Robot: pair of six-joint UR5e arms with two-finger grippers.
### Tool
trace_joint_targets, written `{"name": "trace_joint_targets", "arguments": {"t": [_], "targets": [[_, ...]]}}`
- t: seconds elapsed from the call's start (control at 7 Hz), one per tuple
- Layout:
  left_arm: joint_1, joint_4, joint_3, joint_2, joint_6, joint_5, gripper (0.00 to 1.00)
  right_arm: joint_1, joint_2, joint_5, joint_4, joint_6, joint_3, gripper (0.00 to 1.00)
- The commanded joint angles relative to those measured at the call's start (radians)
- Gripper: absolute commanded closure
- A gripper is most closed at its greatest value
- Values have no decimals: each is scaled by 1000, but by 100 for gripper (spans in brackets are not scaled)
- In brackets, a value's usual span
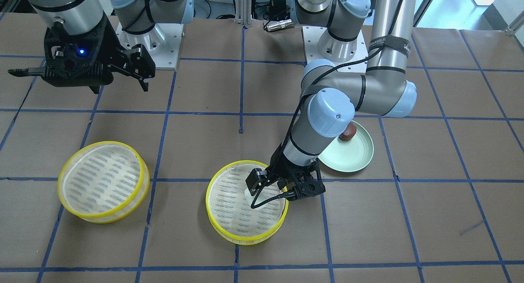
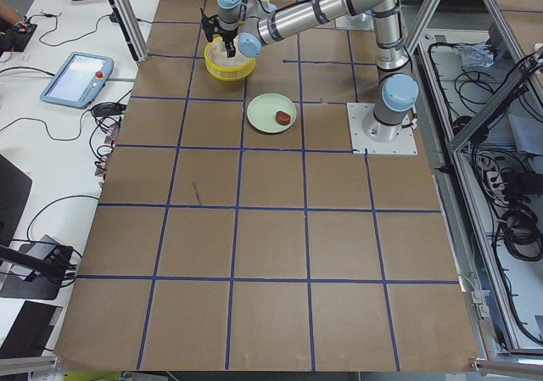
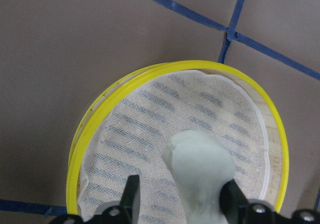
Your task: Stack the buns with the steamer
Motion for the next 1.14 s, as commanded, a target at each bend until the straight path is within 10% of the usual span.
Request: {"name": "trace_joint_targets", "arguments": {"t": [0.0,0.29,0.71,1.0], "targets": [[-1,-20,-1,10,-1,1,0,-10,-1,9,-10,-10,5,0],[13,-55,-22,37,82,39,0,-129,21,17,-62,-16,21,0],[190,-535,-57,188,599,416,0,-255,194,15,-298,-117,98,0],[293,-552,-168,192,779,508,0,-313,269,14,-447,-273,175,0]]}}
